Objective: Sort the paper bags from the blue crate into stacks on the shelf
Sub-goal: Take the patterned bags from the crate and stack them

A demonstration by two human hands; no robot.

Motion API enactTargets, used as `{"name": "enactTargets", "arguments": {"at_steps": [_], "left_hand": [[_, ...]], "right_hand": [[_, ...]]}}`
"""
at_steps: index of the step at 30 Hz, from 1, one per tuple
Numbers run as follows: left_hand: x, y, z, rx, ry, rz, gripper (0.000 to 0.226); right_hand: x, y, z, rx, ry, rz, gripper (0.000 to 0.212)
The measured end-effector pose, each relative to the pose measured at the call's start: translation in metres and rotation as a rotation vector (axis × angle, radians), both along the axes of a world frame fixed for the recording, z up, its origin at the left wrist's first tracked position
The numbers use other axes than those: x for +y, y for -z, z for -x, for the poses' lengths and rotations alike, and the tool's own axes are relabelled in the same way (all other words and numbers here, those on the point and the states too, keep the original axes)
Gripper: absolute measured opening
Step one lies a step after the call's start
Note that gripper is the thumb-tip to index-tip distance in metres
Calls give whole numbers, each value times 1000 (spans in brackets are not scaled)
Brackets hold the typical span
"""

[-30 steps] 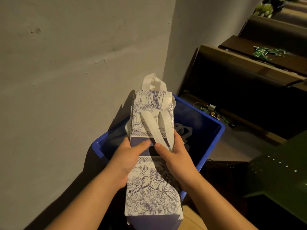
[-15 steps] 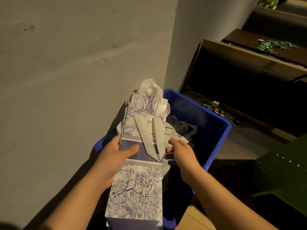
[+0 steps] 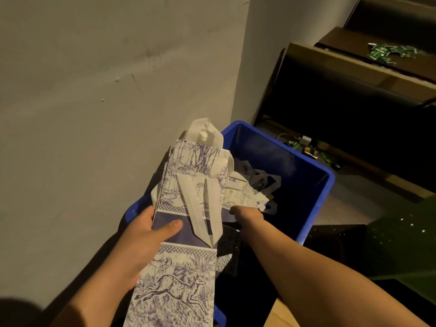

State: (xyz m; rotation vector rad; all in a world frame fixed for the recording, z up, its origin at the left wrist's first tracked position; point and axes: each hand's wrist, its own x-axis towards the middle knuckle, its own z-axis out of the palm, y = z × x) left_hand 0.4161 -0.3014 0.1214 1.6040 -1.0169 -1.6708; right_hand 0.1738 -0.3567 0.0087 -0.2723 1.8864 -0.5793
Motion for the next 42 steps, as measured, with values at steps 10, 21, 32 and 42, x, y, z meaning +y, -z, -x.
{"name": "enactTargets", "arguments": {"at_steps": [10,21,32,42], "left_hand": [[-1,4,0,35,-29,-37,32],[-1,2,0,19,-42,-42,32],[-1,1,0,15,-41,-49,31],[-2,0,-2,-7,-20,-43,31]], "right_hand": [[-15,67,13,-48,216,-8,65],[-20,42,-5,33,156,37,67],[-13,30,-12,217,-191,87,32],[-4,-22,21,261,-182,317,13]]}}
